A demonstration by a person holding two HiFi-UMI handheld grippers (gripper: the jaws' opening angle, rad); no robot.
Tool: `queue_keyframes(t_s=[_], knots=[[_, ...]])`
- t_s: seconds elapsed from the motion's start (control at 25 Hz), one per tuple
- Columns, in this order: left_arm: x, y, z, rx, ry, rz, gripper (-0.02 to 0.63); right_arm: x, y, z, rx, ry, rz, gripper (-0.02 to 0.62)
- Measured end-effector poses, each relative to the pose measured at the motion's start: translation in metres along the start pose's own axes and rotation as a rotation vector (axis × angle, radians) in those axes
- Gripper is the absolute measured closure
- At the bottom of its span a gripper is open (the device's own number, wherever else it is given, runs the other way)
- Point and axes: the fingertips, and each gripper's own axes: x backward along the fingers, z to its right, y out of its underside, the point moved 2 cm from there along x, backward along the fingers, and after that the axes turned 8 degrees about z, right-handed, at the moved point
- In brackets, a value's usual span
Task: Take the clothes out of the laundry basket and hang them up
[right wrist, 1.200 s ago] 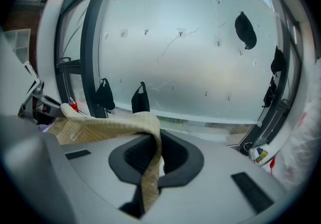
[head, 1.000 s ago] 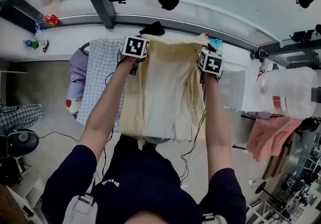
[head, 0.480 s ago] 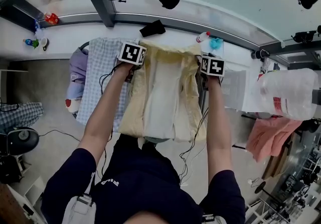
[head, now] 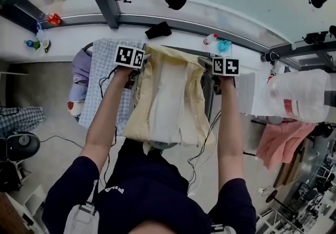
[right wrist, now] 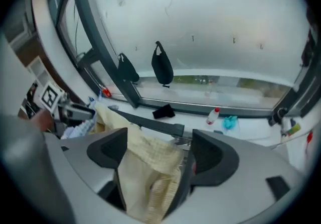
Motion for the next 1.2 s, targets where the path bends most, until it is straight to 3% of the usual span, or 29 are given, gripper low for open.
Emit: queue_keyframes(t_s=[0.08, 0.24, 0.64, 0.88, 1.2], knots=[[0.007, 0.017, -0.008, -0.022, -0.069, 0.026, 0.408, 0.007, 0.003, -0.004, -0.037, -0.024, 0.027, 0.198], [0.023, 0.035, -0.003, 0.046, -0.061, 0.093, 0.408, 0.018, 0.011, -0.004, -0.075, -0.030, 0.066, 0.198], [0.072, 0.031, 0.024, 0.014, -0.106, 0.248, 0.408, 0.067, 0.031, -0.033, -0.085, -0.037, 0.203, 0.198], [0.107, 0.053, 0.066, -0.024, -0.109, 0.282, 0.408, 0.111, 0.053, -0.066, -0.084, -0.076, 0.287, 0.198], [0.165, 0.109, 0.132, -0.053, -0.149, 0.331, 0.408, 0.178, 0.118, -0.109, -0.051, -0.104, 0.354, 0.198]])
